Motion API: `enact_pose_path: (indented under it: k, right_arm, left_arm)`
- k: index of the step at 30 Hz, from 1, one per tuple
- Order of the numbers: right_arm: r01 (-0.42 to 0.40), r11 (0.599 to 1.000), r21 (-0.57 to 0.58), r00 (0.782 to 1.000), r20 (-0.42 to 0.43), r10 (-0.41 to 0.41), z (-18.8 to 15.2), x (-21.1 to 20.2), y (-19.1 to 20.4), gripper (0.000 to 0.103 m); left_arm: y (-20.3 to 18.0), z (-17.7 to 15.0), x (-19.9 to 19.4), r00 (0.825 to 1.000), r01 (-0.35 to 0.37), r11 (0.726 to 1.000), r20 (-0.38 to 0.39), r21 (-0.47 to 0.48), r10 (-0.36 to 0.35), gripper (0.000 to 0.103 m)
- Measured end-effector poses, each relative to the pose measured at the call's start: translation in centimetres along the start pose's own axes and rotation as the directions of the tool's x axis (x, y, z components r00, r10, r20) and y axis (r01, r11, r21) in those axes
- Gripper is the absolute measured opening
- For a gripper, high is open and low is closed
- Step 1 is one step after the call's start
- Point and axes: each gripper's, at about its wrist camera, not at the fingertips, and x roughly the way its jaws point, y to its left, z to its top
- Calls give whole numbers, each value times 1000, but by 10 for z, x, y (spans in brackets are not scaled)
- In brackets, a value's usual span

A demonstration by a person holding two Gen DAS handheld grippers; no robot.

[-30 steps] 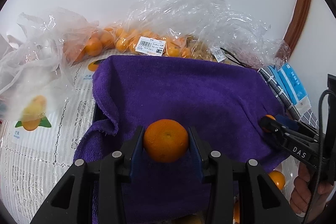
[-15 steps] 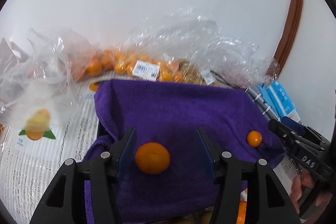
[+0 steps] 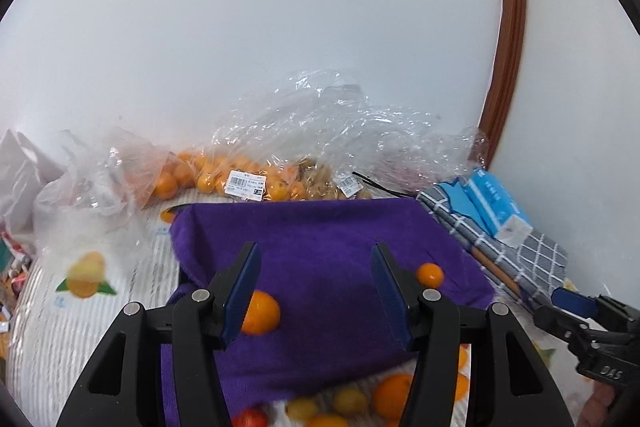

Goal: Organize fruits
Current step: 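Open the left gripper onto the towel while the right gripper releases its orange, then grasp another orange from the table with the right gripper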

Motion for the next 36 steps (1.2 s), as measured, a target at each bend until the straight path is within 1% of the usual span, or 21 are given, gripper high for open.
enact_pose_path:
  k: [4,7,10,13,16,19,21,24,26,27,30,34,36]
  right_arm:
    - [3,1000,-3,1000,11,-3,-12,-19,-1,59]
    - [-13,1000,6,1000,-4,13,-24,-27,-1,59]
    - [-38,999,12,999,-31,38,-32,-30,2,59]
    - [-58,998,11,998,-25,58,-35,-32,11,59]
    - [-52,998,-19,998,-20,52,-37,-32,25,59]
    - [-62,997,-37,998,-31,61,-41,-28,34,59]
    - [-60,996,-62,997,-41,58,-47,-25,37,59]
    - [-44,995,-92,997,-61,39,-56,-18,39,59]
    - [-43,995,-93,996,-77,36,-60,-13,38,58]
    - [-50,995,-86,995,-91,42,-61,-8,36,56]
    - [-67,994,-84,991,-119,56,-63,8,36,52]
    - [-87,992,-90,987,-145,73,-63,28,42,52]
    - [-91,991,-98,984,-160,74,-62,38,46,52]
  left_arm:
    - [9,-11,-27,1000,3,999,-11,-44,-4,55]
    - [20,-25,-41,998,-25,996,-53,-84,20,55]
    - [29,-40,-52,996,-47,995,-74,-90,40,55]
    - [36,-53,-60,994,-71,994,-94,-88,62,55]
    - [42,-66,-65,990,-96,993,-112,-65,89,55]
    - [49,-80,-62,985,-93,993,-154,-66,82,55]
    - [55,-87,-61,984,-91,993,-163,-79,77,55]
    - [65,-97,-59,985,-74,991,-163,-115,54,55]
    - [73,-102,-56,986,-62,988,-163,-141,38,55]
    - [76,-104,-55,986,-62,986,-165,-153,36,55]
    - [82,-107,-52,983,-76,981,-178,-181,43,54]
    - [87,-109,-54,985,-82,974,-163,-213,48,55]
    - [87,-109,-53,985,-91,973,-164,-213,56,55]
